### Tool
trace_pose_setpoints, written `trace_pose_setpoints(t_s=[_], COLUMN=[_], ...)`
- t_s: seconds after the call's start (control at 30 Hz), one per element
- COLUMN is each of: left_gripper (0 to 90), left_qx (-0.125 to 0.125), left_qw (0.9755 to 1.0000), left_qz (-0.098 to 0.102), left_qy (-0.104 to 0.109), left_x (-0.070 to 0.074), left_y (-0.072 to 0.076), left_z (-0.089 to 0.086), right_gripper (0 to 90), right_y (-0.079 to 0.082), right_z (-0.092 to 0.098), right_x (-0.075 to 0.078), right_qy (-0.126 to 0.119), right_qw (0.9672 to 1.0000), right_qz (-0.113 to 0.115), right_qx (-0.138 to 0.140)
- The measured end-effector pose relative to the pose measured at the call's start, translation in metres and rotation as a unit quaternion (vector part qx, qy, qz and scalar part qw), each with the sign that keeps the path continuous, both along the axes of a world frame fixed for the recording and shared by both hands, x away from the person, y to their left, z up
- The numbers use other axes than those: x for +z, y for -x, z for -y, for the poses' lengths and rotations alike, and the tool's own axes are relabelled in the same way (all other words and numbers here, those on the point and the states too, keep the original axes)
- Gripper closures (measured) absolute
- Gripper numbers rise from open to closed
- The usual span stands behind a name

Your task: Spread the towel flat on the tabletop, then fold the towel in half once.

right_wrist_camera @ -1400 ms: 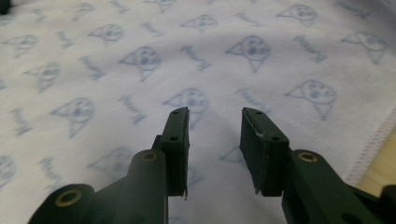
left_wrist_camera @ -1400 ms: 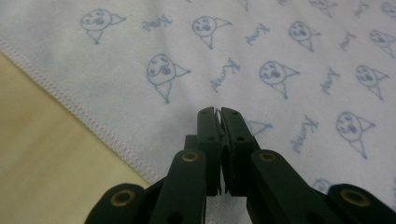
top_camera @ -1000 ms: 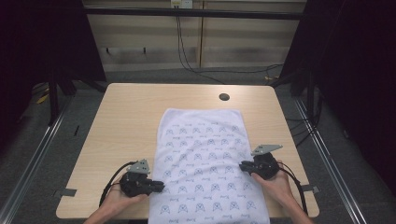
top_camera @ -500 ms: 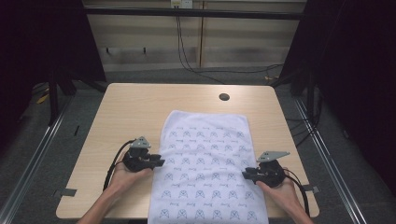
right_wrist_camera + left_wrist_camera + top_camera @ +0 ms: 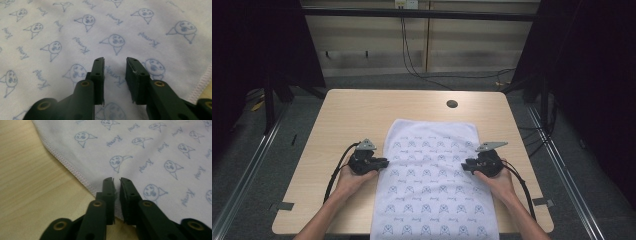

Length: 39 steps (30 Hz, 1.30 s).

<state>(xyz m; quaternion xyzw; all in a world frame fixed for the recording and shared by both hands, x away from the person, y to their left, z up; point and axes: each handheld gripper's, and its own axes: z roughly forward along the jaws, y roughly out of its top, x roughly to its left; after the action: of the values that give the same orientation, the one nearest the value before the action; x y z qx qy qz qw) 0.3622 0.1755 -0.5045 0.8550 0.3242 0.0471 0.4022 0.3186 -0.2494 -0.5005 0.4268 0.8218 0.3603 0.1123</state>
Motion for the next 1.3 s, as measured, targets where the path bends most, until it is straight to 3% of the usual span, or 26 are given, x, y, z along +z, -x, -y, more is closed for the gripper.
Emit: trace_pose_setpoints(t_s=[0.07,0.33,0.43,0.57,0.6,0.67,0.7,0.77,0.83,0.87,1.03,1.07,1.2,1.27,1.3], left_gripper=[86.5,87.7,87.1,87.1,86.9,84.3,82.0,76.3,74.9,73.1,71.9,72.0,73.3,74.8,75.8], left_qx=[-0.008,-0.035,-0.036,-0.051,-0.059,-0.065,-0.066,-0.066,-0.067,-0.064,-0.039,-0.026,-0.003,0.017,0.017], left_qw=[1.0000,0.9994,0.9993,0.9984,0.9978,0.9974,0.9968,0.9972,0.9972,0.9973,0.9986,0.9988,0.9990,0.9986,0.9986], left_qz=[0.000,-0.003,-0.011,-0.024,-0.028,-0.029,-0.044,-0.035,-0.034,-0.035,-0.021,-0.011,0.002,-0.002,-0.002], left_qy=[0.002,-0.006,-0.004,-0.002,-0.003,-0.004,-0.001,-0.006,0.002,0.009,0.030,0.040,0.045,0.050,0.050], left_x=[0.000,0.002,0.003,0.004,0.005,0.006,0.007,0.009,0.011,0.012,0.016,0.019,0.022,0.023,0.023], left_y=[0.006,0.034,0.055,0.067,0.077,0.082,0.087,0.089,0.089,0.087,0.071,0.062,0.044,0.028,0.028], left_z=[-0.002,-0.002,-0.005,-0.007,-0.009,-0.009,-0.013,-0.013,-0.015,-0.017,-0.025,-0.028,-0.031,-0.034,-0.034], right_gripper=[81.9,86.2,85.1,82.5,80.4,74.9,71.0,67.8,67.3,65.7,60.6,60.3,59.5,59.6,59.6], right_y=[0.006,0.034,0.052,0.064,0.071,0.077,0.079,0.084,0.084,0.082,0.068,0.064,0.052,0.039,0.039], right_z=[0.003,0.012,0.013,0.011,0.009,0.006,0.005,0.005,0.007,0.012,0.021,0.022,0.028,0.033,0.033], right_x=[0.001,0.002,0.003,0.003,0.004,0.006,0.007,0.010,0.012,0.017,0.023,0.024,0.030,0.033,0.033], right_qy=[-0.007,-0.008,-0.011,-0.011,-0.004,0.004,0.002,0.002,-0.006,-0.030,-0.037,-0.040,-0.040,-0.043,-0.043], right_qw=[0.9999,0.9993,0.9990,0.9988,0.9988,0.9986,0.9983,0.9986,0.9986,0.9987,0.9990,0.9990,0.9991,0.9989,0.9989], right_qz=[-0.015,-0.026,-0.027,-0.027,-0.024,-0.029,-0.032,-0.027,-0.025,-0.015,-0.006,-0.006,0.007,0.015,0.015], right_qx=[0.001,0.024,0.035,0.040,0.043,0.044,0.048,0.046,0.046,0.039,0.025,0.018,0.006,-0.011,-0.011])
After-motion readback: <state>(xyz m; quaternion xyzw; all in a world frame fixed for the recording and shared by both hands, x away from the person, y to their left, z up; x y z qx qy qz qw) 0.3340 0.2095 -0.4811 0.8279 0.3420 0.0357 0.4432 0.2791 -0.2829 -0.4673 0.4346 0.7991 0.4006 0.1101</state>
